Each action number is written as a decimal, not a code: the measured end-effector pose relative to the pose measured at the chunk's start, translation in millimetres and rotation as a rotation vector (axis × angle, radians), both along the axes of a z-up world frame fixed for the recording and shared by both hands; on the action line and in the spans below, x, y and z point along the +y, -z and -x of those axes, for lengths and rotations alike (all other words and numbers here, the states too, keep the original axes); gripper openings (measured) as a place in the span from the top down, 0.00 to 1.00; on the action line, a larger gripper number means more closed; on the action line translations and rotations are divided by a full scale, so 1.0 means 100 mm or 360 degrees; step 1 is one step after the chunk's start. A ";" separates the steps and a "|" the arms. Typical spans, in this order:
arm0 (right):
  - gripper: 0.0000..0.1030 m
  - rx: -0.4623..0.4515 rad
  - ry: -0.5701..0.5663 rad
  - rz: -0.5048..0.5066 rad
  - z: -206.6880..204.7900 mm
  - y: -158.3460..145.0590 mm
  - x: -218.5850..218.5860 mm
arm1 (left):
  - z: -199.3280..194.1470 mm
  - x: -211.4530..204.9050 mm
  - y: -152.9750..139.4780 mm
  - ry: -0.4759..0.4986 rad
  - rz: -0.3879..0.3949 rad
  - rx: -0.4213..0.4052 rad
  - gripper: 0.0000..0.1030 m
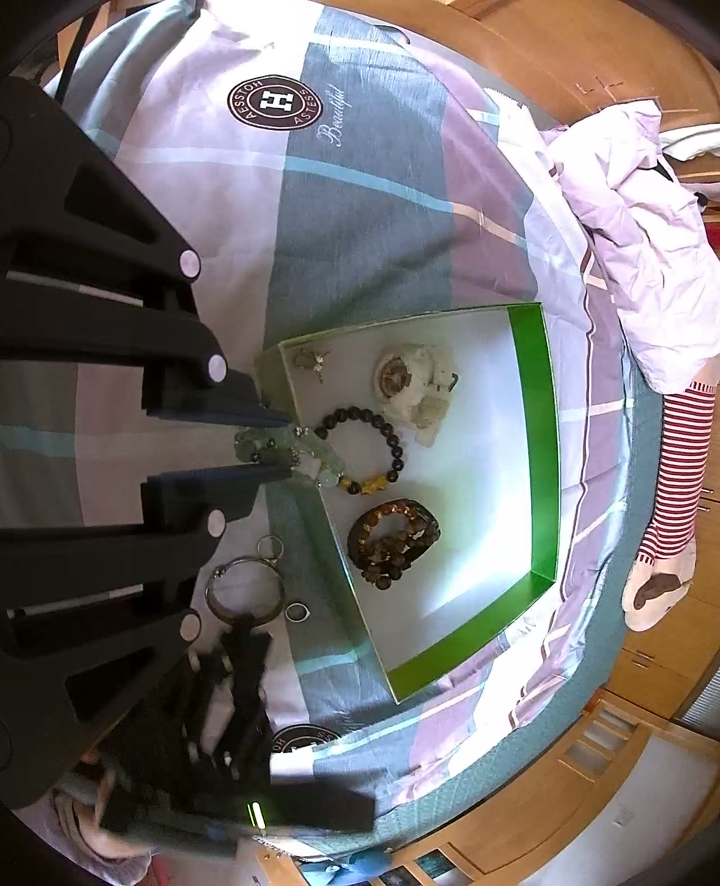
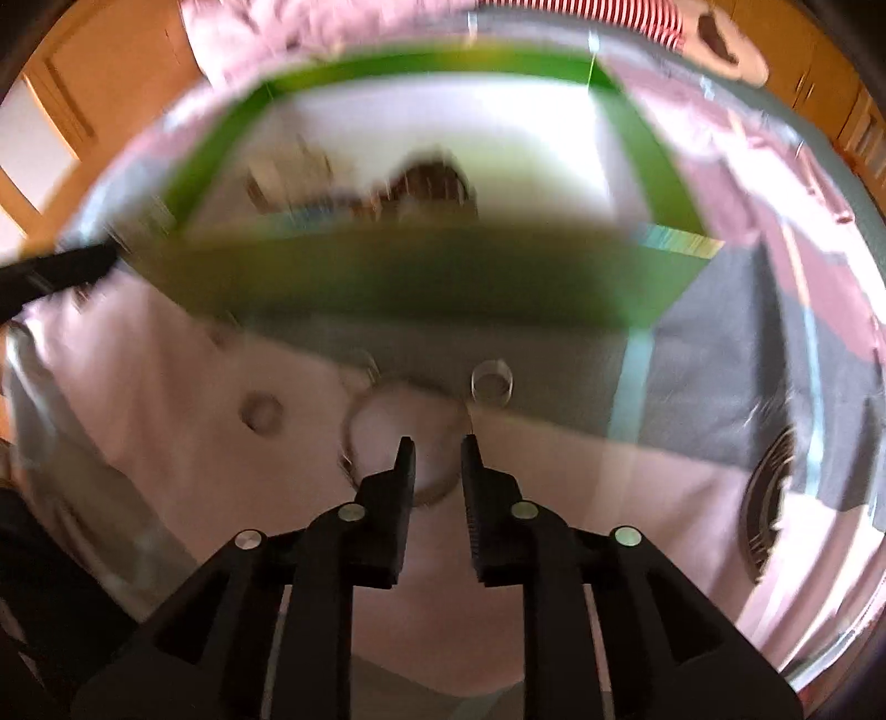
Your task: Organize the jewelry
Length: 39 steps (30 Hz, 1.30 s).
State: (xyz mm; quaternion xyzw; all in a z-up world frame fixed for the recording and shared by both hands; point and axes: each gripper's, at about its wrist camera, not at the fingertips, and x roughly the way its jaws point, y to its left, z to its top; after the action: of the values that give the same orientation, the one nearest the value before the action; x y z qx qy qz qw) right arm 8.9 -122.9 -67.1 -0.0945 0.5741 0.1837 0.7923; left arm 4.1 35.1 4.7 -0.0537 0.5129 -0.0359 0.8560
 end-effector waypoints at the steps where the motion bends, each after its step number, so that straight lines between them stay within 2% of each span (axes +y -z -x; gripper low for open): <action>1: 0.81 -0.0024 -0.0007 0.0023 0.00 0.01 0.01 | 0.00 -0.01 0.00 0.0004 0.0002 -0.0003 0.87; 2: 0.81 -0.0010 -0.0008 0.0007 -0.01 0.02 0.01 | 0.01 -0.02 -0.01 0.0012 0.0006 -0.0007 0.87; 4: 0.96 -0.0013 -0.0009 -0.0013 -0.01 0.00 0.00 | 0.01 -0.02 -0.01 0.0018 0.0007 -0.0012 0.87; 7: 0.98 -0.0045 -0.0041 -0.0039 0.03 -0.06 0.01 | 0.02 -0.01 -0.02 0.0013 0.0008 -0.0012 0.87; 15: 0.97 -0.0115 0.0010 -0.0091 0.05 -0.21 -0.06 | 0.03 0.02 -0.02 0.0004 0.0008 -0.0011 0.87; 18: 0.97 -0.0172 0.0004 -0.0125 0.05 -0.39 -0.09 | 0.04 0.06 -0.05 0.0001 0.0018 -0.0019 0.87; 22: 0.97 -0.0296 0.0002 -0.0240 0.05 -0.78 -0.14 | 0.03 0.07 -0.27 0.0040 0.0071 -0.0082 0.87; 25: 0.97 -0.0401 0.0008 -0.0296 -0.03 -1.08 -0.17 | -0.08 0.10 -0.46 0.0047 0.0125 -0.0129 0.87; 28: 0.97 -0.0472 0.0020 -0.0304 -0.19 -1.20 -0.13 | -0.24 0.14 -0.55 0.0042 0.0152 -0.0144 0.87; 30: 0.97 -0.0485 0.0032 -0.0301 -0.33 -1.18 -0.10 | -0.38 0.17 -0.53 0.0034 0.0162 -0.0139 0.87; 34: 0.97 -0.0458 0.0085 -0.0304 -0.62 -0.98 -0.06 | -0.57 0.21 -0.35 -0.0017 0.0104 -0.0120 0.87; 38: 0.97 -0.0441 0.0115 -0.0315 -0.74 -0.80 -0.02 | -0.71 0.22 -0.15 -0.0031 0.0111 -0.0096 0.86; 39: 0.94 -0.0423 0.0121 -0.0315 -0.74 -0.79 -0.03 | -0.71 0.23 -0.12 -0.0035 0.0111 -0.0088 0.86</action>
State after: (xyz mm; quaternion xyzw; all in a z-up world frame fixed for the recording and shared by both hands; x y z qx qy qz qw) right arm 82.9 -125.8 12.2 -0.0179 0.4465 0.1952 0.8730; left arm 75.1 58.3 16.8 -0.0882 0.4869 -0.0458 0.8678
